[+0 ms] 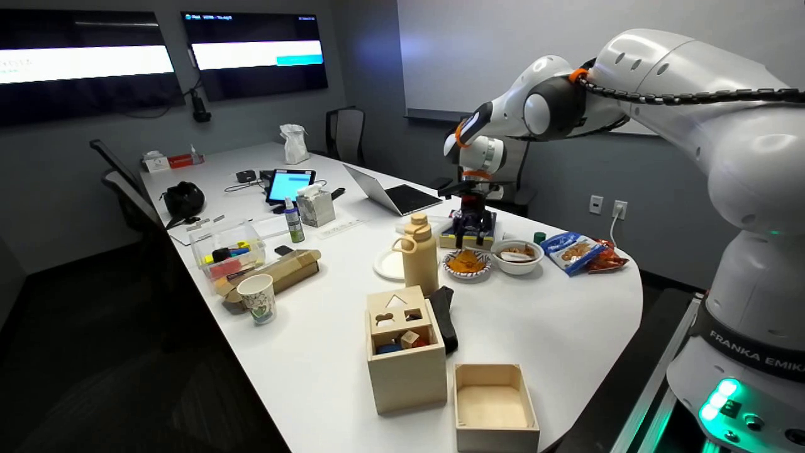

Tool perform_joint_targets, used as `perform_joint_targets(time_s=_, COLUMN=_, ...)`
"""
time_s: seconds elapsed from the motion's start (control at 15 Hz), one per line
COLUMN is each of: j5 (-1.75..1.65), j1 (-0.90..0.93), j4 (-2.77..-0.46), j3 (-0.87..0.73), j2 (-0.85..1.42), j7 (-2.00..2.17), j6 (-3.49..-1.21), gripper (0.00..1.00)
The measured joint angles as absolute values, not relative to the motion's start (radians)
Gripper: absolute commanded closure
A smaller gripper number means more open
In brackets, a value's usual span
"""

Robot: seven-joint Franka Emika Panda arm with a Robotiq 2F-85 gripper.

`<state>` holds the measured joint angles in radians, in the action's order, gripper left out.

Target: Pick up the spoon and stir in the bowl

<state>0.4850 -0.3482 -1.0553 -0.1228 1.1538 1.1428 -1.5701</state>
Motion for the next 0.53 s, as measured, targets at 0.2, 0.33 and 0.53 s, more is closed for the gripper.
perform_joint_targets(time_s=0.2, j5=0.479, j1=-0.349, j4=-1.046, j3=-0.124, j2=1.166, j7=1.175, j6=-1.541, gripper=0.00)
perform_joint_targets(time_s=0.33, j5=0.476, j1=-0.352, j4=-1.045, j3=-0.125, j2=1.173, j7=1.194, j6=-1.523, gripper=0.00)
perform_joint_targets(time_s=0.53, j5=0.473, j1=-0.358, j4=-1.044, j3=-0.125, j2=1.180, j7=1.213, j6=-1.505, gripper=0.34)
